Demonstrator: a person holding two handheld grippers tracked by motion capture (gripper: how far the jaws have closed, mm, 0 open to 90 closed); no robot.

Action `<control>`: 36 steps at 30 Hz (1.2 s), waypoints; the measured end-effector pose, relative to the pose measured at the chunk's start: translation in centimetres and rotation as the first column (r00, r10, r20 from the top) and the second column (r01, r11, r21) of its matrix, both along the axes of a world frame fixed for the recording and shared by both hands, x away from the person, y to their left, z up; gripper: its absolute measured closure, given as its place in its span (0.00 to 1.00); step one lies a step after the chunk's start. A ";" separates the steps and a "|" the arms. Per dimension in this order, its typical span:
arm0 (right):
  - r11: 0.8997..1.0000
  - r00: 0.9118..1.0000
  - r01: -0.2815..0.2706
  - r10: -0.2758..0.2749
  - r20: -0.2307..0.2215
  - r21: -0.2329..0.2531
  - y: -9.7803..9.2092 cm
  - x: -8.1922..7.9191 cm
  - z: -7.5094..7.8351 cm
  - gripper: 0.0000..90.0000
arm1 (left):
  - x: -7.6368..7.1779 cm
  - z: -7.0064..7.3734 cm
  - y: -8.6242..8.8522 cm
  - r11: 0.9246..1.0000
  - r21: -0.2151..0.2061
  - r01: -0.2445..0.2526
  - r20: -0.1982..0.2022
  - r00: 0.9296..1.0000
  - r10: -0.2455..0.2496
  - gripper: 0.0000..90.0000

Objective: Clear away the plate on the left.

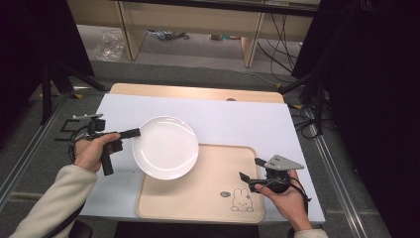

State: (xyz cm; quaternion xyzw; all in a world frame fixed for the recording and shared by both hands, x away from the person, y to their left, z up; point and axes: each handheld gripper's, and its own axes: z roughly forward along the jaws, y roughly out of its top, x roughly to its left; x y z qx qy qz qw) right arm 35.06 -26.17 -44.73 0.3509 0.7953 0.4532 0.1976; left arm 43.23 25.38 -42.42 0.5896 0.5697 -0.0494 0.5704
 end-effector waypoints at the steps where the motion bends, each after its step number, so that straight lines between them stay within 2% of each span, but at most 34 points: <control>1: 1.000 1.000 0.000 0.000 -0.001 0.001 0.0 0.0 0.0 0.25 | 0.0 -0.1 -0.1 1.000 -0.005 0.005 0.003 1.000 -0.005 0.97; 9: 1.000 1.000 -0.004 0.004 0.004 0.010 0.0 0.1 -0.1 0.25 | 0.0 -0.1 -0.7 1.000 -0.004 0.015 0.001 1.000 -0.015 0.97; 10: 1.000 1.000 -0.003 0.003 0.004 0.010 0.0 0.1 -0.1 0.25 | 0.0 -0.1 -0.8 1.000 0.006 0.015 -0.006 1.000 -0.015 0.97; 14: 1.000 1.000 0.000 0.000 -0.001 0.000 0.0 0.0 0.0 0.25 | 0.0 -0.2 -1.1 1.000 -0.006 0.026 -0.003 1.000 -0.026 0.97; 22: 1.000 1.000 0.000 0.000 -0.003 -0.006 0.0 0.0 0.0 0.25 | 0.0 -0.3 -1.8 0.999 0.004 0.039 -0.013 0.999 -0.039 0.97; 25: 1.000 1.000 -0.003 0.003 0.004 0.010 0.0 0.0 -0.1 0.25 | 0.0 -0.4 -2.0 0.999 -0.001 0.047 -0.008 0.999 -0.047 0.97; 31: 1.000 1.000 0.004 -0.004 -0.004 -0.006 0.0 0.0 0.0 0.25 | 0.0 -0.5 -2.3 0.998 0.001 0.057 -0.013 0.998 -0.057 0.97; 32: 1.000 1.000 -0.002 0.002 0.002 0.009 0.0 0.0 -0.1 0.25 | 0.0 -0.5 -2.4 0.998 0.001 0.060 -0.013 0.998 -0.060 0.97; 36: 1.000 1.000 0.005 -0.005 -0.003 -0.007 0.0 -0.1 0.0 0.25 | 0.0 -0.6 -2.7 0.998 0.005 0.064 -0.018 0.998 -0.063 0.97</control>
